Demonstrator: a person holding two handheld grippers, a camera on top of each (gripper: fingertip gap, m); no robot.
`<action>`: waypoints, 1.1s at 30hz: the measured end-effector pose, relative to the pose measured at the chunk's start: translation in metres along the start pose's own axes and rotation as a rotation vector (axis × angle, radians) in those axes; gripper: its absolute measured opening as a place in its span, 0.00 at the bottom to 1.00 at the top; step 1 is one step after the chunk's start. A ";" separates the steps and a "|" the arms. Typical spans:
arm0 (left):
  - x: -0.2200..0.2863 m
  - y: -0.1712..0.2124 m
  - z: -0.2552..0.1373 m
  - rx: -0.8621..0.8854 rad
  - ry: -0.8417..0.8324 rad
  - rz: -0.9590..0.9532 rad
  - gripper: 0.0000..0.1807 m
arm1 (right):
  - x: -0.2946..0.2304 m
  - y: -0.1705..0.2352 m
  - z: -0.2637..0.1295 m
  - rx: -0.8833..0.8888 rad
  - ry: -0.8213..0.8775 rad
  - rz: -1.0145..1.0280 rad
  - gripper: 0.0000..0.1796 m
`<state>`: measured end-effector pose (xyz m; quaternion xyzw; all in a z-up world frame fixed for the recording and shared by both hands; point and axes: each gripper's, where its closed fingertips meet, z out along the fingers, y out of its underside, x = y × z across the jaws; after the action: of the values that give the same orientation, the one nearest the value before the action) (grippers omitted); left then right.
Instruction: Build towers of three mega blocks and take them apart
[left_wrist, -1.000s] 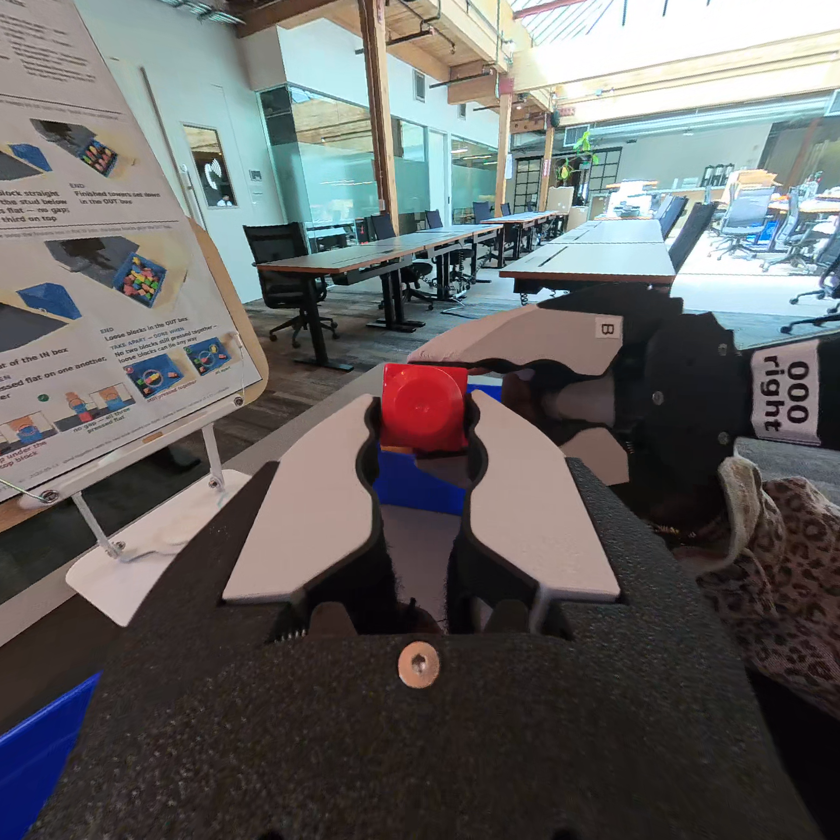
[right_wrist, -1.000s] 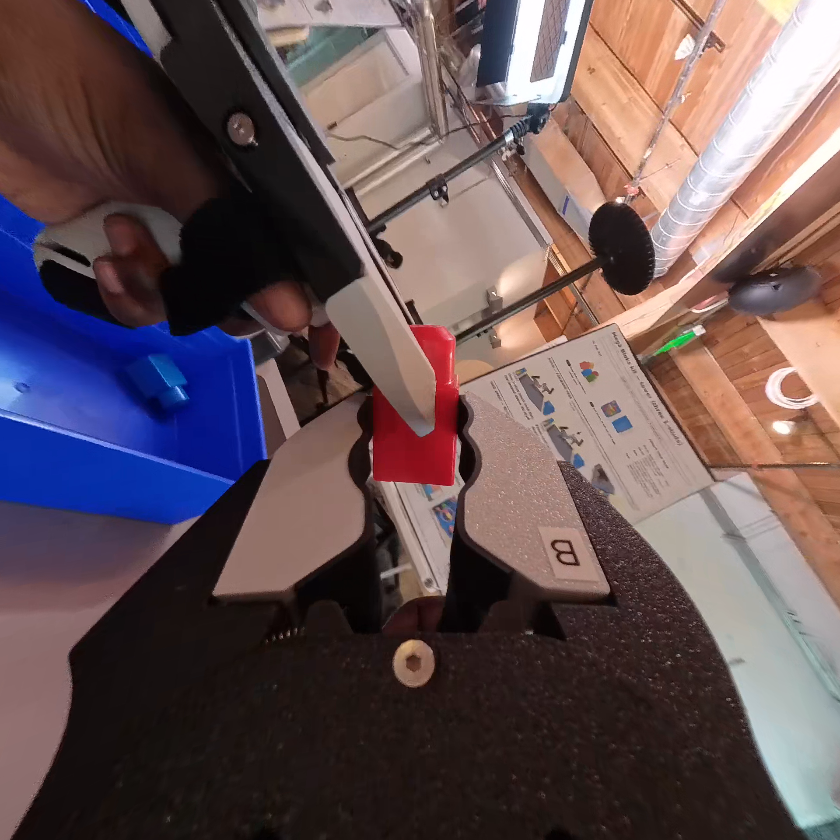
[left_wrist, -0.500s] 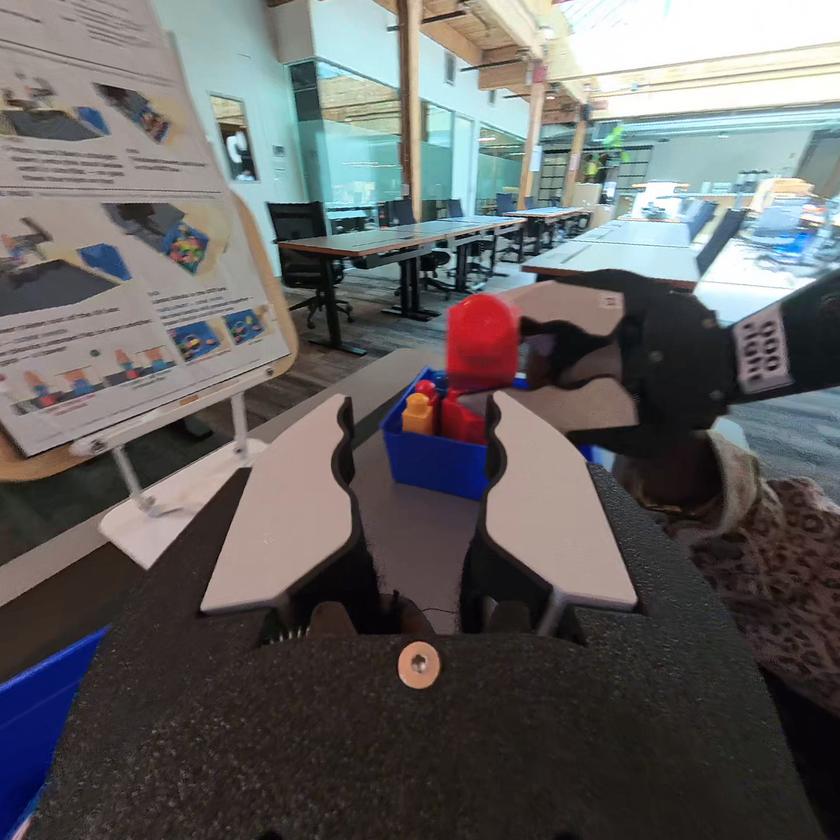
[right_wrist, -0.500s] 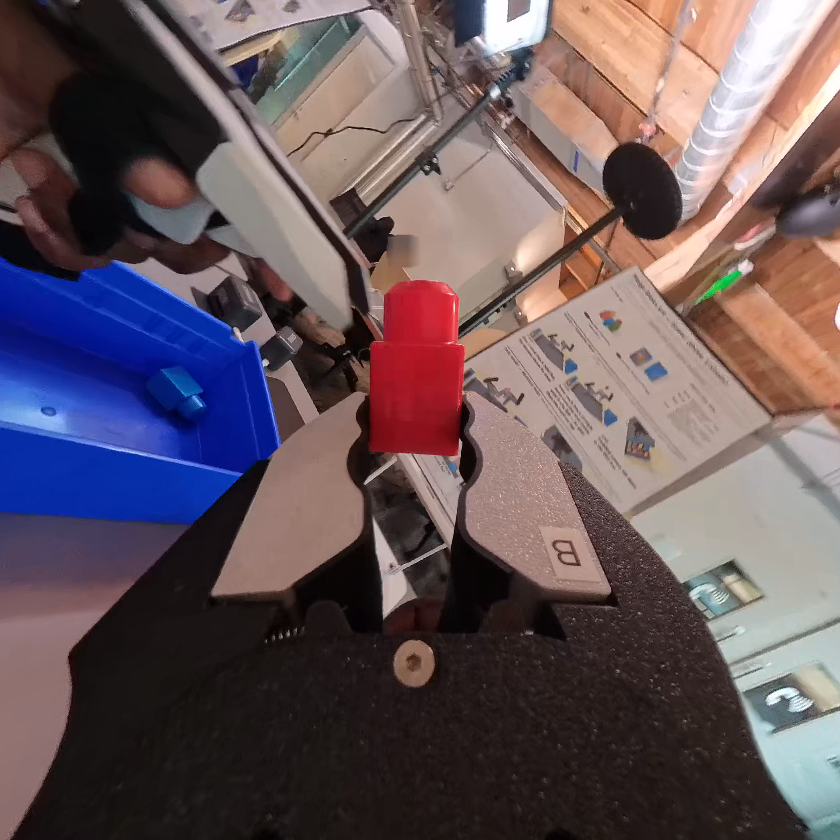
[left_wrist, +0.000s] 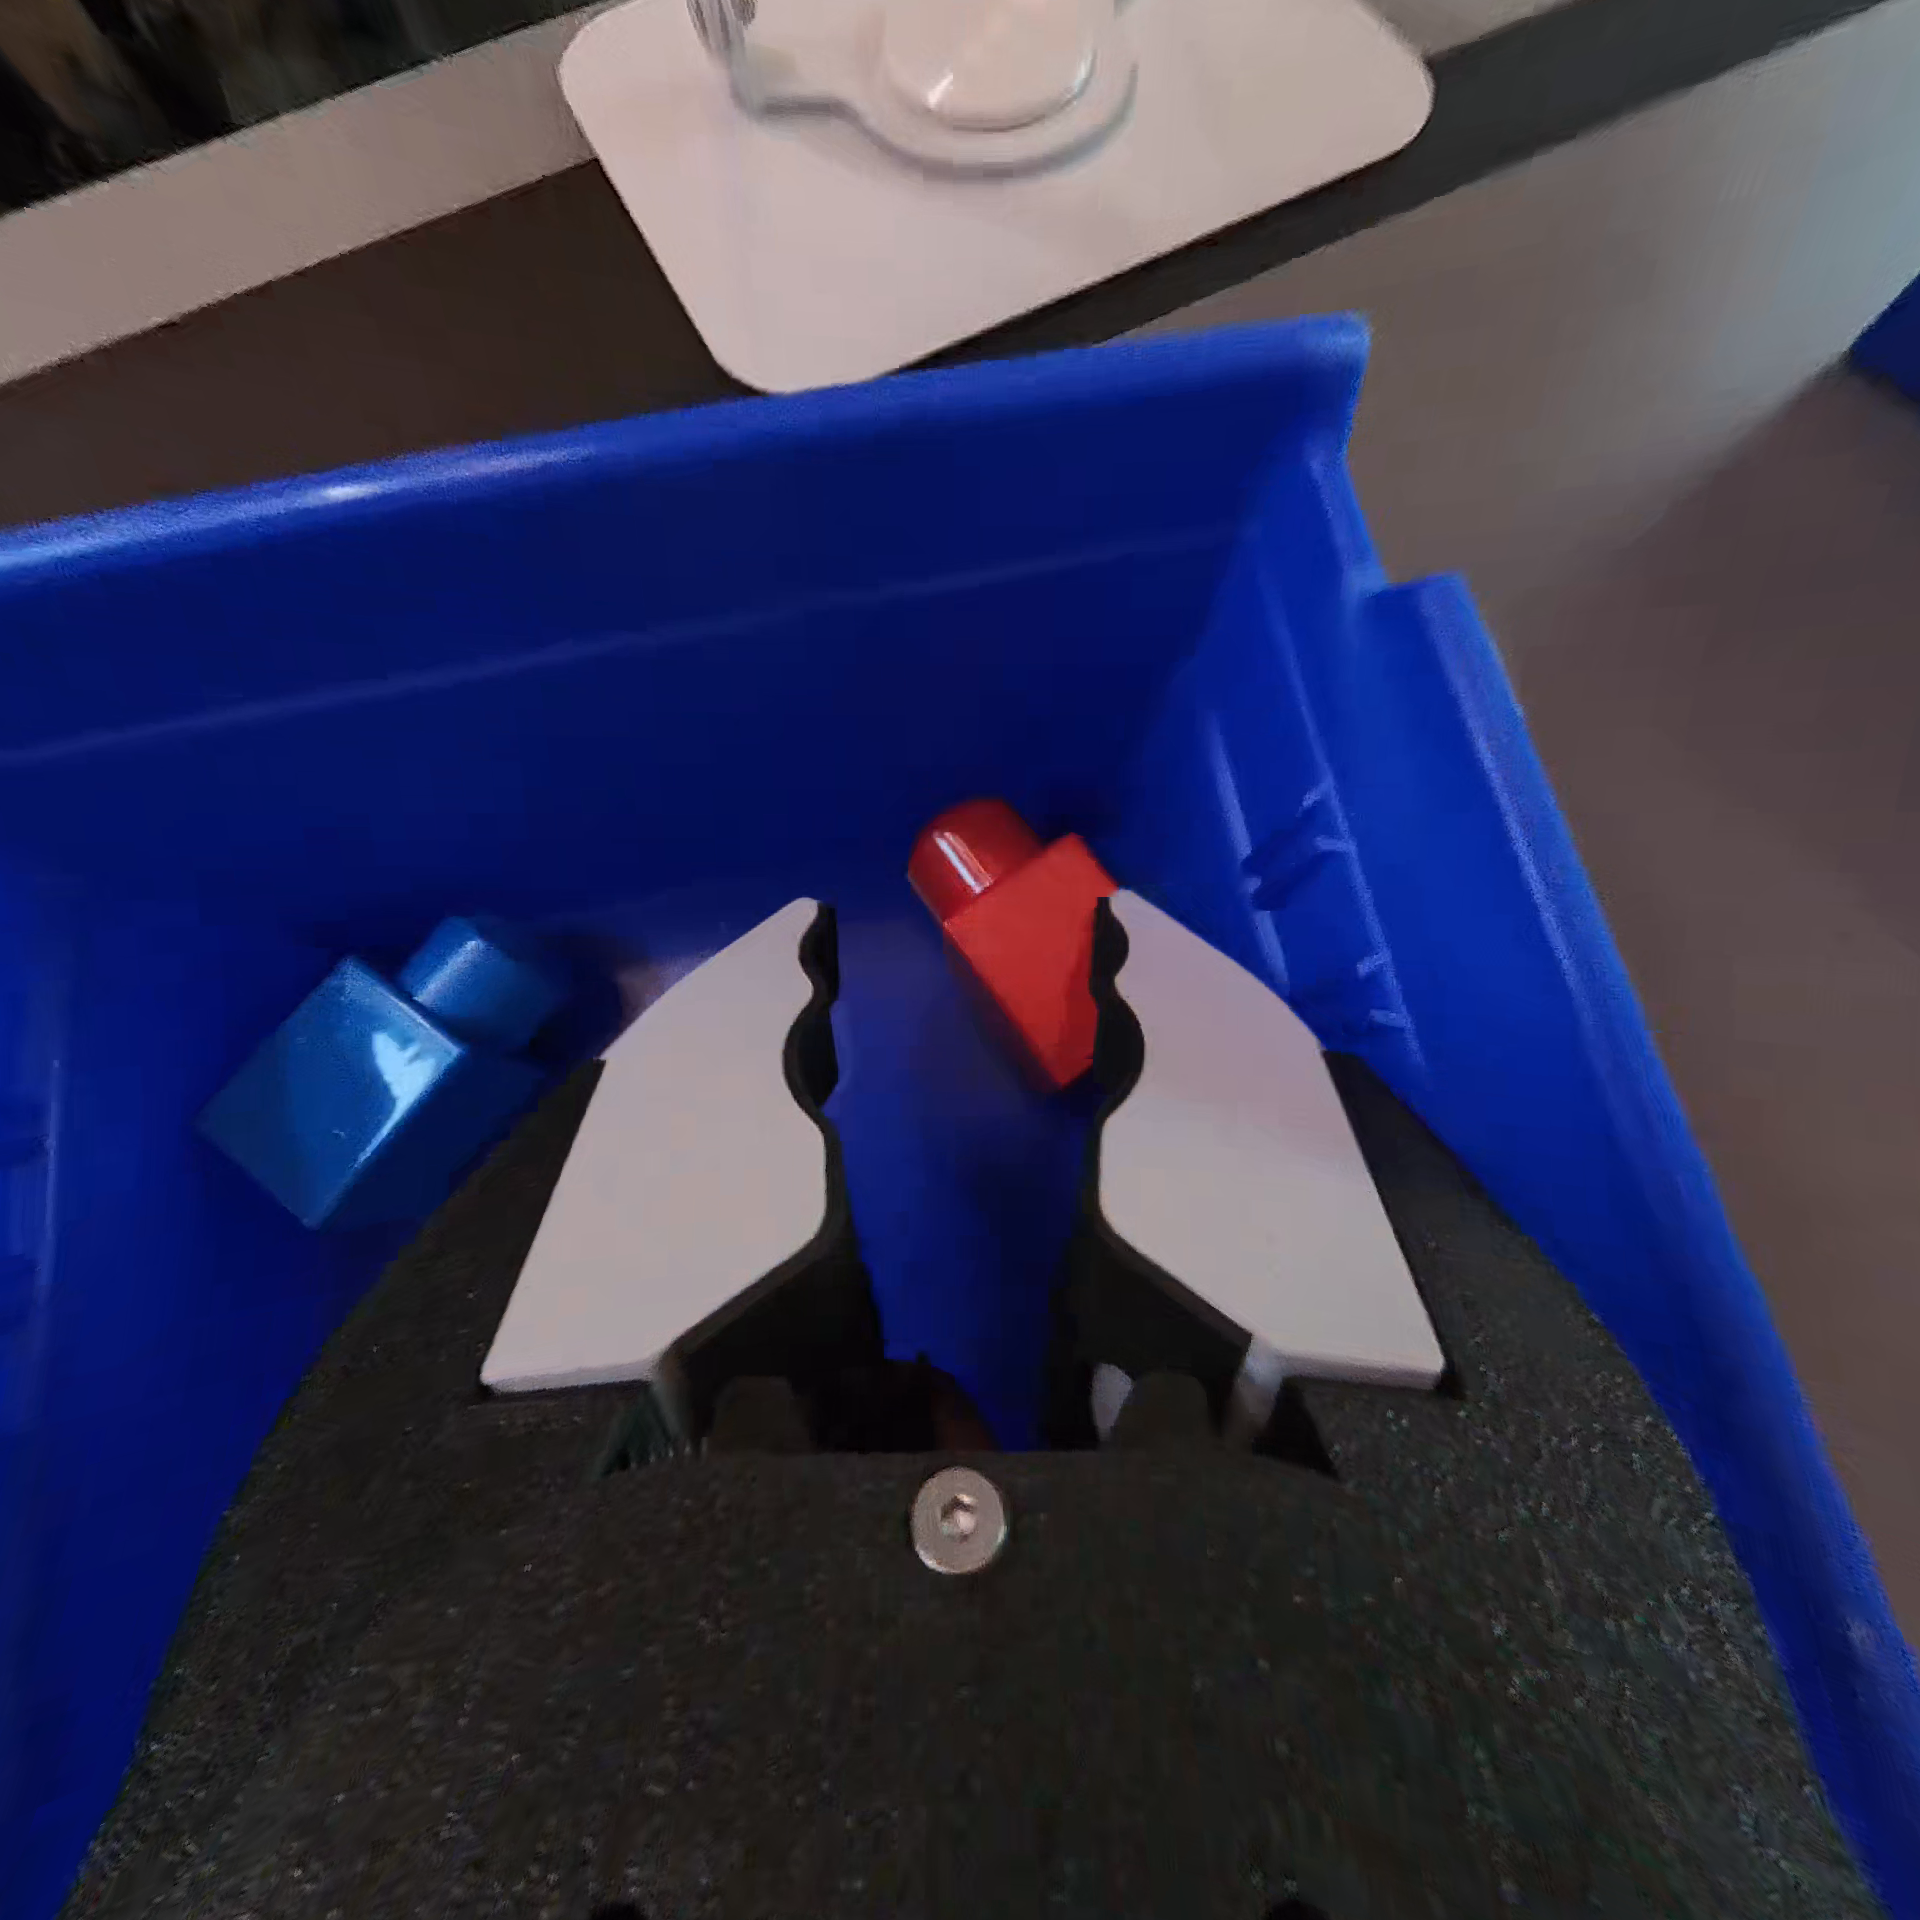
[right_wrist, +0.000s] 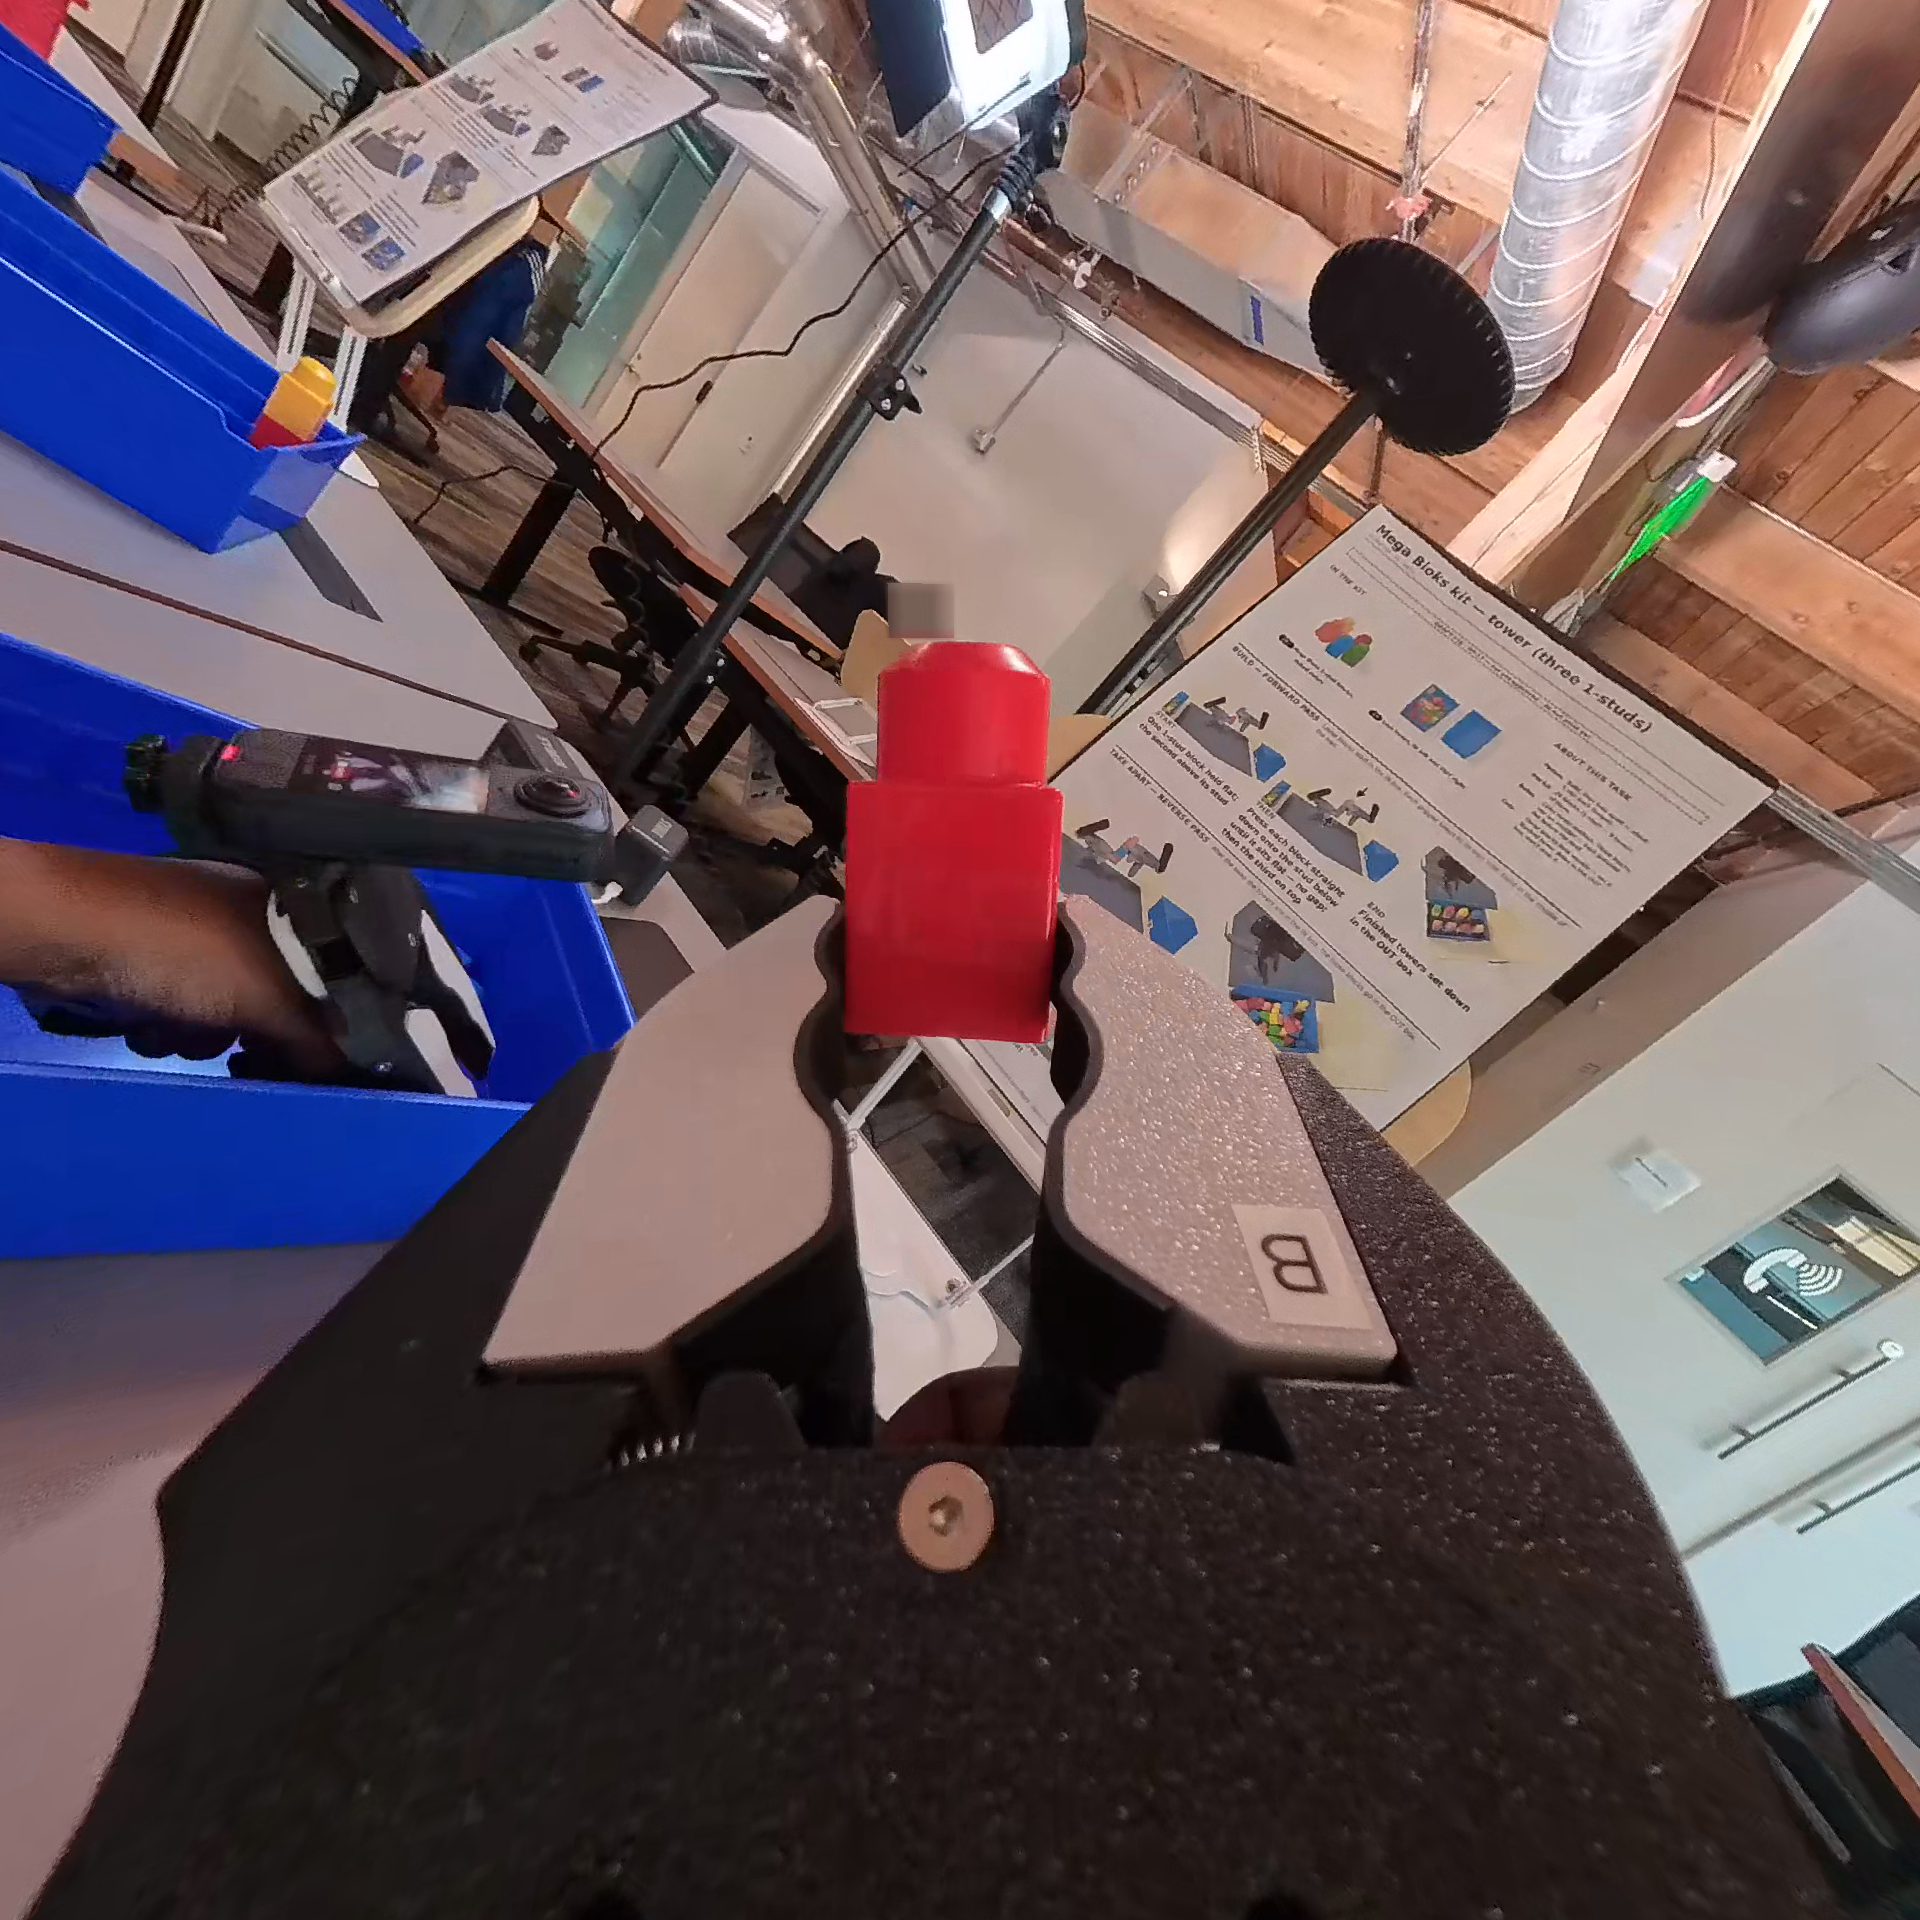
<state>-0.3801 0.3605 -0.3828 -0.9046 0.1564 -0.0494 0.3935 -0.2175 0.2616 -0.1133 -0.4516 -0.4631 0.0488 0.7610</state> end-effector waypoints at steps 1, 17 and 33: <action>-0.007 0.001 -0.002 -0.009 -0.037 0.011 0.27 | 0.000 -0.001 0.000 0.003 -0.001 -0.001 0.20; 0.005 0.018 0.005 -0.136 0.037 -0.034 0.31 | -0.003 -0.004 -0.001 0.008 -0.012 -0.025 0.20; -0.007 0.031 0.008 -0.175 0.021 0.107 0.21 | 0.002 -0.004 -0.006 0.007 0.006 -0.044 0.20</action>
<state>-0.3926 0.3483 -0.4105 -0.9253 0.2122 -0.0238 0.3133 -0.2129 0.2566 -0.1098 -0.4387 -0.4706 0.0324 0.7649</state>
